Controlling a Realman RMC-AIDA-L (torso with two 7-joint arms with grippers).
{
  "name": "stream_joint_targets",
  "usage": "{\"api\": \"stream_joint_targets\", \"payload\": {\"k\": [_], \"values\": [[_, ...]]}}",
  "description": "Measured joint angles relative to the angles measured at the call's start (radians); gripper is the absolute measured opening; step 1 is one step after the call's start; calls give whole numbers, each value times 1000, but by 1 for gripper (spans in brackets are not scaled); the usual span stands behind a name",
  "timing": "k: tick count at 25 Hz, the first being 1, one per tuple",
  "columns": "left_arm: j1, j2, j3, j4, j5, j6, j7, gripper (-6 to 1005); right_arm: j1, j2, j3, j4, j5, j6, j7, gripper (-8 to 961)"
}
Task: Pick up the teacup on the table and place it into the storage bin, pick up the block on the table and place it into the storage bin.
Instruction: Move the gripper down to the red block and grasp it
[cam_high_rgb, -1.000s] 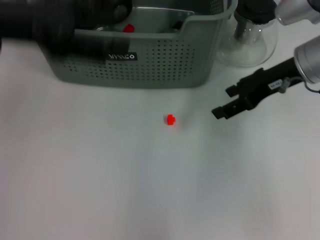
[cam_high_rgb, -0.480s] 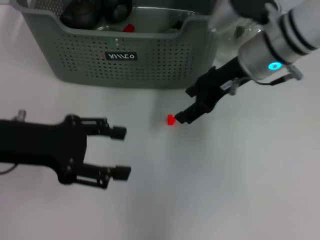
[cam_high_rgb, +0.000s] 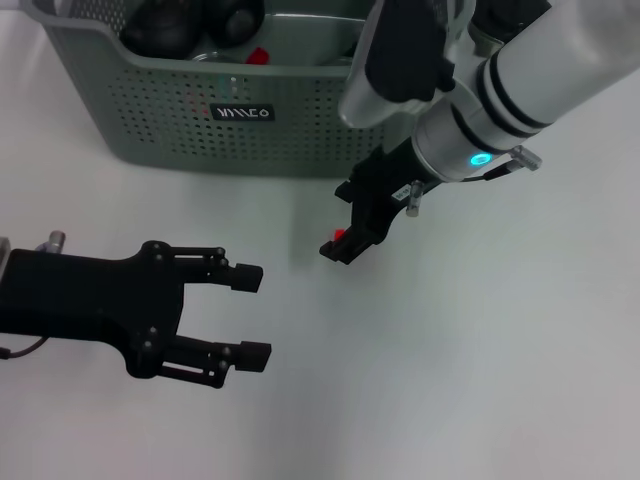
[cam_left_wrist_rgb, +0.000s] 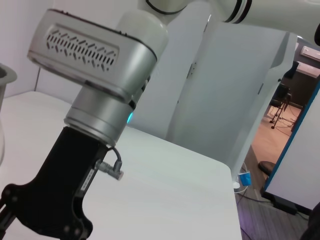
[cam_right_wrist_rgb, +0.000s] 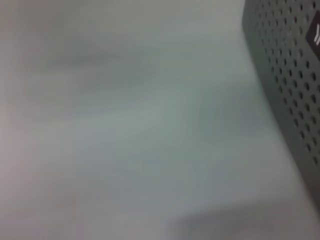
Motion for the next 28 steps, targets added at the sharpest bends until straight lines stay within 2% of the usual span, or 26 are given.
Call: {"api": "stream_joint_targets", "payload": {"k": [8,17,21,28], "values": [[-16,2,-3,-31,0,-9,1,829,0,1,-19,38,14,35,1,882],[-18,4,-5,-43,0,-10,4,829,-5,4,-106,65,77,107,3,879],[-18,5,-6,-44,-1,-10,8,829,-10,5,-113,66,79,116,3,676],[-16,3,-7,-51,-2,-16,9,830,-13,6,-114,67,80,124,4,475]]}}
